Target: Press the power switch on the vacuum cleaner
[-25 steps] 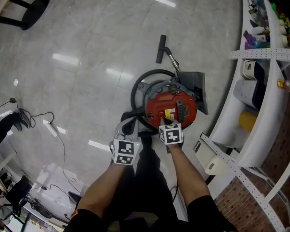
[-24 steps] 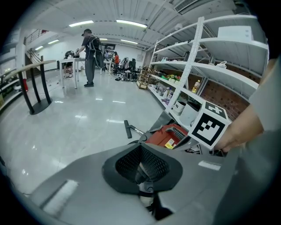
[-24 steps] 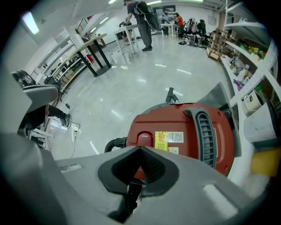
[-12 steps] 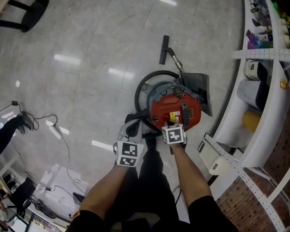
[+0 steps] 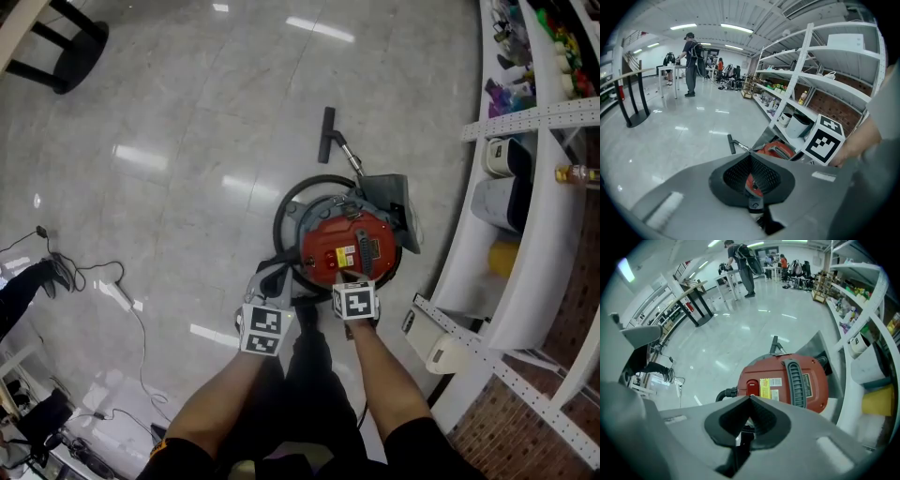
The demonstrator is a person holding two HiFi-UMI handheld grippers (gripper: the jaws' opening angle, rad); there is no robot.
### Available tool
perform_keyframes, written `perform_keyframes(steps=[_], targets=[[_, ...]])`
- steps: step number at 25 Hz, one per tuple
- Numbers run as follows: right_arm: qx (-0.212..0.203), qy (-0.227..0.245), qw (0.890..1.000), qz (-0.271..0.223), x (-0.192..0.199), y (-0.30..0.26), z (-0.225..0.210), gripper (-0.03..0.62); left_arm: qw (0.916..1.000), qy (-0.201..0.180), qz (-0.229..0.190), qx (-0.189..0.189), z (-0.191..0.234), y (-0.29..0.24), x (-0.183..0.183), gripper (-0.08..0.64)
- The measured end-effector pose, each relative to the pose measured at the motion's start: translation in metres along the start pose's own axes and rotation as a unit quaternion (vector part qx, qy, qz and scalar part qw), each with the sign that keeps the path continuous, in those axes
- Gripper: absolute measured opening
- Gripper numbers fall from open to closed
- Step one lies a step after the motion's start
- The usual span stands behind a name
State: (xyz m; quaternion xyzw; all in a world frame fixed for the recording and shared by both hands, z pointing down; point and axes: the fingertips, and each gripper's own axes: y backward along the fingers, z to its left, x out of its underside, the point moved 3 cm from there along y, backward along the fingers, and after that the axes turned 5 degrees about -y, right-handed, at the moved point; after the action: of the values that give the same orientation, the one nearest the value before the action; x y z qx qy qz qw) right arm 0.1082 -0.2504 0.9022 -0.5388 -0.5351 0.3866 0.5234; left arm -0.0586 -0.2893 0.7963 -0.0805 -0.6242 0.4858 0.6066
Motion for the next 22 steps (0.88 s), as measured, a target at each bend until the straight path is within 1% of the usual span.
perform_keyframes(steps=[4, 6, 7, 9, 11, 12, 15, 18, 22], targets=[[0.002, 0.003, 1.0, -0.026, 0.001, 0.033, -0.004, -0.008, 0.9994, -0.014, -0.023, 0.023, -0.023, 0.015, -0.029, 0.014], [-0.002, 0.003, 0.999, -0.039, 0.004, 0.054, -0.005, -0.008, 0.9989, -0.015, -0.028, 0.034, -0.037, 0.027, -0.041, 0.014], [-0.008, -0.001, 0.999, -0.048, 0.006, 0.067, -0.003, -0.008, 0.9988, -0.013, -0.029, 0.038, -0.043, 0.036, -0.046, 0.014], [-0.025, -0.024, 0.997, -0.069, 0.011, 0.098, 0.0, -0.008, 0.9986, -0.007, -0.032, 0.041, -0.056, 0.057, -0.052, 0.014], [-0.046, -0.047, 0.993, -0.102, 0.012, 0.131, 0.005, -0.008, 0.9987, -0.002, -0.037, 0.036, -0.064, 0.075, -0.056, 0.014], [-0.054, -0.05, 0.99, -0.123, 0.007, 0.147, 0.007, -0.008, 0.9986, 0.001, -0.042, 0.03, -0.066, 0.082, -0.058, 0.015], [-0.067, -0.031, 0.98, -0.182, -0.008, 0.192, 0.012, -0.008, 0.9979, 0.014, -0.063, 0.007, -0.072, 0.098, -0.068, 0.014], [-0.075, 0.006, 0.972, -0.223, -0.008, 0.235, 0.026, -0.008, 0.9964, 0.026, -0.081, -0.006, -0.085, 0.125, -0.071, 0.015], [-0.09, 0.056, 0.955, -0.278, -0.012, 0.284, 0.048, -0.008, 0.9922, 0.047, -0.113, -0.023, -0.101, 0.16, -0.08, 0.015]])
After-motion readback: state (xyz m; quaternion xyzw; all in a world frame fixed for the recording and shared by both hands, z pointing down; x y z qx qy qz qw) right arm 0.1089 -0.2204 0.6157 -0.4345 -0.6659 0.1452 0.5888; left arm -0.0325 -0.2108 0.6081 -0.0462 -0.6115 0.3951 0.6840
